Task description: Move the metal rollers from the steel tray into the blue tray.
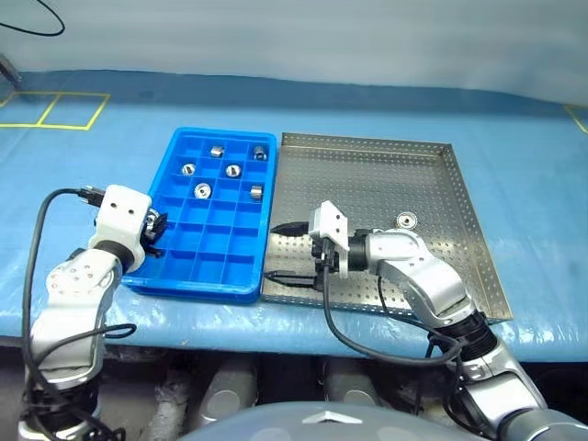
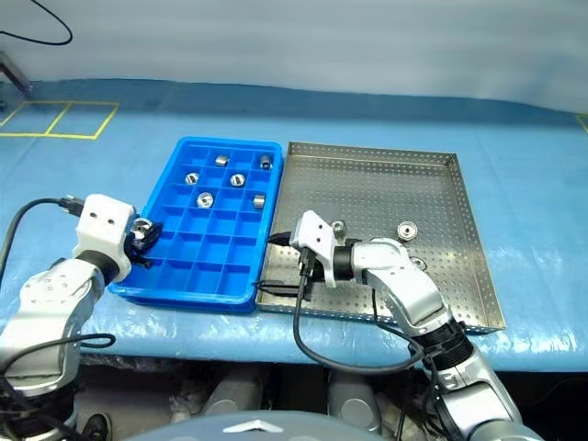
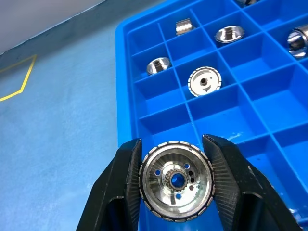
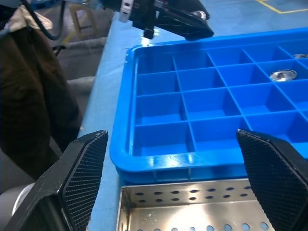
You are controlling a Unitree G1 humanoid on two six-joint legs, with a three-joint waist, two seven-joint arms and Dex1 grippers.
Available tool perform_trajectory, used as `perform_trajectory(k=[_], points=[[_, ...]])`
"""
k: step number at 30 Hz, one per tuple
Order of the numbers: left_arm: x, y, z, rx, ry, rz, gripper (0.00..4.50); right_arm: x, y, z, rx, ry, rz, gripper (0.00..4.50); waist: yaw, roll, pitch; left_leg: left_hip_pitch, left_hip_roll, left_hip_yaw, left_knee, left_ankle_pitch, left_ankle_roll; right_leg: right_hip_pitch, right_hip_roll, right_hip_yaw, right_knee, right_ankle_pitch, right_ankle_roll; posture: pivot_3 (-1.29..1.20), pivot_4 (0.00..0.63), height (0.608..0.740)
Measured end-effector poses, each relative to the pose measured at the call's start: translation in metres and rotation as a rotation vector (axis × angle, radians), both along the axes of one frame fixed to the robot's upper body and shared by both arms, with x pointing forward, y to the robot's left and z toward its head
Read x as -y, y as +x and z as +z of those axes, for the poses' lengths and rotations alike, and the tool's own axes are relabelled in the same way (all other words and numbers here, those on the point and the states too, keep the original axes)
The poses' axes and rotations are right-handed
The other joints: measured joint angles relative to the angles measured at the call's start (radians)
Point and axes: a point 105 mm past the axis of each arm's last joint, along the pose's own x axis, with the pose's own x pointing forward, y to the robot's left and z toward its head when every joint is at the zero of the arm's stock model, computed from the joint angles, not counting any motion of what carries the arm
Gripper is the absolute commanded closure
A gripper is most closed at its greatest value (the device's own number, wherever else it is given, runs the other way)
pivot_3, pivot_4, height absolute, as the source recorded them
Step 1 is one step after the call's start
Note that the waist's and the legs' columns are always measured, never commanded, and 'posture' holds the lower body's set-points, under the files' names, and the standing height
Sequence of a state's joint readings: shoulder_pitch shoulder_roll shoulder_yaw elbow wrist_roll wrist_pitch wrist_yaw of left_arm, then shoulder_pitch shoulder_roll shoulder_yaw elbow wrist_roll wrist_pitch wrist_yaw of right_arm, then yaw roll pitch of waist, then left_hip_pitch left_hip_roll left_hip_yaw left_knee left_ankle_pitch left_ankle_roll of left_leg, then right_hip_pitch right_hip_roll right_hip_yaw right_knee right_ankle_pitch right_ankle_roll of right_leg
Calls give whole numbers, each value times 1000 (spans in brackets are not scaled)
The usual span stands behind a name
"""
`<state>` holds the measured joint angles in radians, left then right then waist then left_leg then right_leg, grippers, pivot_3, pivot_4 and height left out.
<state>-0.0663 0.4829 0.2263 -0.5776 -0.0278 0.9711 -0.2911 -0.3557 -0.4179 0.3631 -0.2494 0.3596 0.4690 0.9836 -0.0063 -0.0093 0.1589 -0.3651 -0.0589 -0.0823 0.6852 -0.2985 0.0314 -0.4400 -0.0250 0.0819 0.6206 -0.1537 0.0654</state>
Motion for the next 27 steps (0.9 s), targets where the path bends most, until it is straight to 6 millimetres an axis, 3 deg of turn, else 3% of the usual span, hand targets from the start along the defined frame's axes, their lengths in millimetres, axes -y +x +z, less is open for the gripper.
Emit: perform_trajectory(k=[7,24,27], points=[[-9,18,-15,-25,-52,98,2807,-1,-1,0,3,-4,13,0,4,0,0,0,0,-9,-1,3,-6,0,-1,-9,4,-3,-5,73,150,740],[-3,50,-16,1,-66,84,2807,4,0,-2,7,-14,-50,0,-7,0,0,0,0,-15,-2,6,-11,1,0,-14,5,-4,-7,10,150,740],[-3,51,-17,0,-66,87,1833,5,1,-1,9,-13,-60,0,-7,0,0,0,0,-15,-2,6,-11,1,0,-14,5,-4,-8,6,150,740]])
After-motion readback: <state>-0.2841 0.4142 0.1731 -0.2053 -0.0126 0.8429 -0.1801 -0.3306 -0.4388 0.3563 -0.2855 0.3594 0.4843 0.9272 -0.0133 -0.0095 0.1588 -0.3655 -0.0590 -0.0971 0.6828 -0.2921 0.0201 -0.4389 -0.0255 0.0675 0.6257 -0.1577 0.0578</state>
